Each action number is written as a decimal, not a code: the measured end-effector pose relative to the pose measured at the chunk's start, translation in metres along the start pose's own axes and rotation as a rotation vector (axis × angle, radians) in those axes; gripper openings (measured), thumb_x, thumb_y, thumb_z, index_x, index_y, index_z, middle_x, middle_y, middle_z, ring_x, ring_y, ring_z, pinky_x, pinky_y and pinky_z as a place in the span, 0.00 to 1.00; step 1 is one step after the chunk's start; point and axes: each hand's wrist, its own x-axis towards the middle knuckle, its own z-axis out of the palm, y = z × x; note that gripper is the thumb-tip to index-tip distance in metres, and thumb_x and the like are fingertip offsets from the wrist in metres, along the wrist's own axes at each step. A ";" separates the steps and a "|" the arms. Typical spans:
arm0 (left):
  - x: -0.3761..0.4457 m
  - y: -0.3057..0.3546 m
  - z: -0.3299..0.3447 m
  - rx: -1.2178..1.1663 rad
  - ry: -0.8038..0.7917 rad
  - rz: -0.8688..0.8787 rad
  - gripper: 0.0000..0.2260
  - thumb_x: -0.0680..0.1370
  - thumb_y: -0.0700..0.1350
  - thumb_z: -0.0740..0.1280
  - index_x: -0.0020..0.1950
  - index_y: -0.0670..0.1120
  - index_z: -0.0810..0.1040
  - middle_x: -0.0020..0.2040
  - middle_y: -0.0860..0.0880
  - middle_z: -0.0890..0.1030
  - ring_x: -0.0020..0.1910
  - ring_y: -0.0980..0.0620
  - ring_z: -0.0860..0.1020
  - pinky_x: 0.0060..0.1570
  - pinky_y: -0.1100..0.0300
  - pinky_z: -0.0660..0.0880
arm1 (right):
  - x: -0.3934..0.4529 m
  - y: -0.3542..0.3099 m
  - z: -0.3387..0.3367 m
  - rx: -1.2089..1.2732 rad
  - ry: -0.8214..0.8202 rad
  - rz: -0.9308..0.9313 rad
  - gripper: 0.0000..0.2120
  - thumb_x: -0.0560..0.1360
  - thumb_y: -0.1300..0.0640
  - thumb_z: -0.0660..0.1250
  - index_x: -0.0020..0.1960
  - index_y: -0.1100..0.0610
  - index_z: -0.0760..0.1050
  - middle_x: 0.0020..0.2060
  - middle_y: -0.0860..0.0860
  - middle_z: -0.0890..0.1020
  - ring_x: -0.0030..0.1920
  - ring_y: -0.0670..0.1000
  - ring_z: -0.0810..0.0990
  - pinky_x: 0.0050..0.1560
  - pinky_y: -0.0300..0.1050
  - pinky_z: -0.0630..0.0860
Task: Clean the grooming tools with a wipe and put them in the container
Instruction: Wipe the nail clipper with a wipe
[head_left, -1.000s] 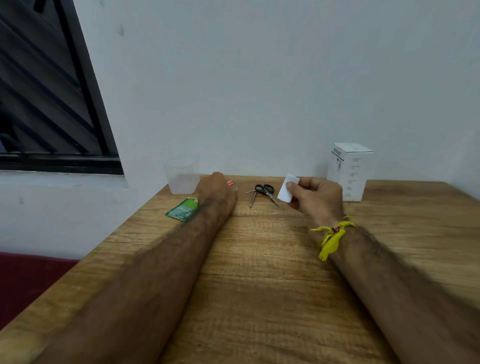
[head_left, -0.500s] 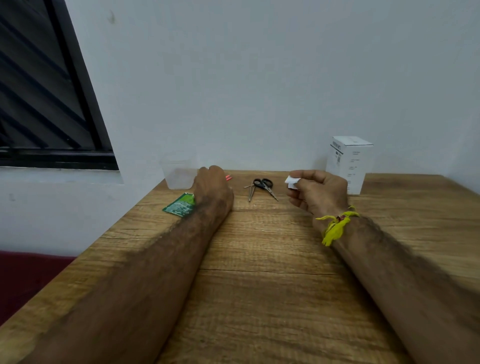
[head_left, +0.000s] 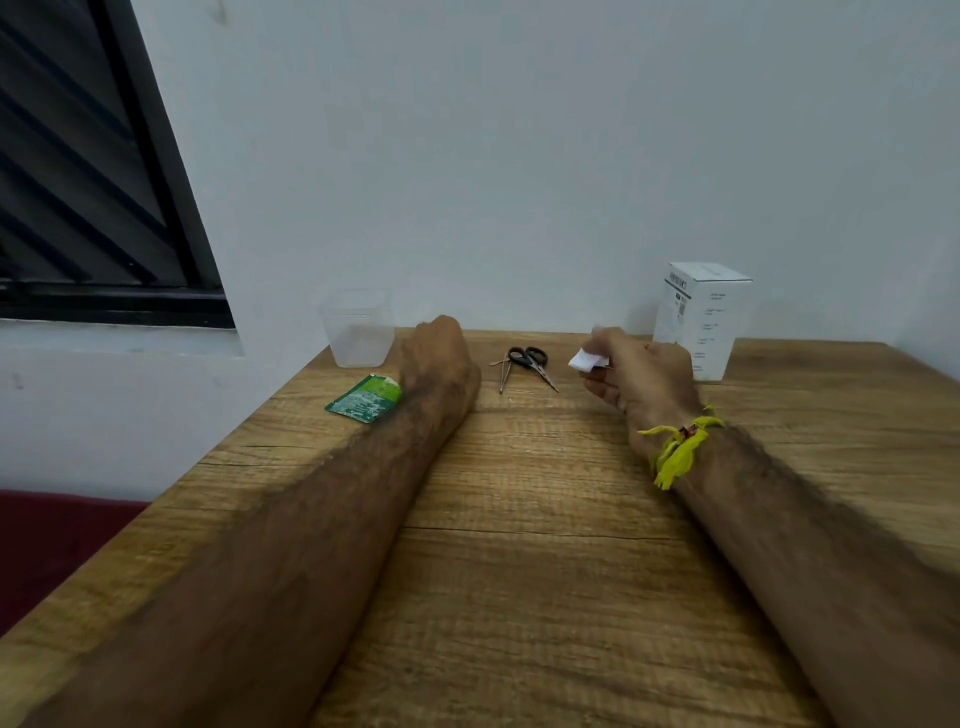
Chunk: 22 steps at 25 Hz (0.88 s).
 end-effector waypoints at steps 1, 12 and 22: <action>0.002 -0.004 -0.001 0.017 -0.006 -0.015 0.15 0.74 0.46 0.76 0.55 0.41 0.78 0.53 0.44 0.82 0.52 0.45 0.79 0.46 0.55 0.74 | -0.001 0.000 0.000 0.008 0.001 -0.017 0.07 0.72 0.56 0.74 0.38 0.58 0.83 0.38 0.54 0.85 0.41 0.52 0.85 0.42 0.45 0.82; -0.003 -0.005 -0.021 -0.664 -0.201 -0.075 0.09 0.80 0.46 0.69 0.50 0.40 0.84 0.43 0.45 0.85 0.44 0.48 0.82 0.47 0.56 0.80 | -0.014 -0.012 0.000 -0.001 0.001 -0.107 0.12 0.68 0.71 0.75 0.49 0.65 0.79 0.45 0.63 0.84 0.46 0.60 0.85 0.46 0.55 0.83; -0.078 -0.008 -0.039 -1.388 -0.596 -0.031 0.08 0.84 0.35 0.61 0.60 0.36 0.76 0.45 0.40 0.84 0.39 0.50 0.83 0.39 0.63 0.81 | -0.038 -0.013 0.012 -0.357 0.041 -0.675 0.03 0.73 0.61 0.72 0.46 0.57 0.84 0.36 0.47 0.84 0.38 0.43 0.82 0.40 0.29 0.75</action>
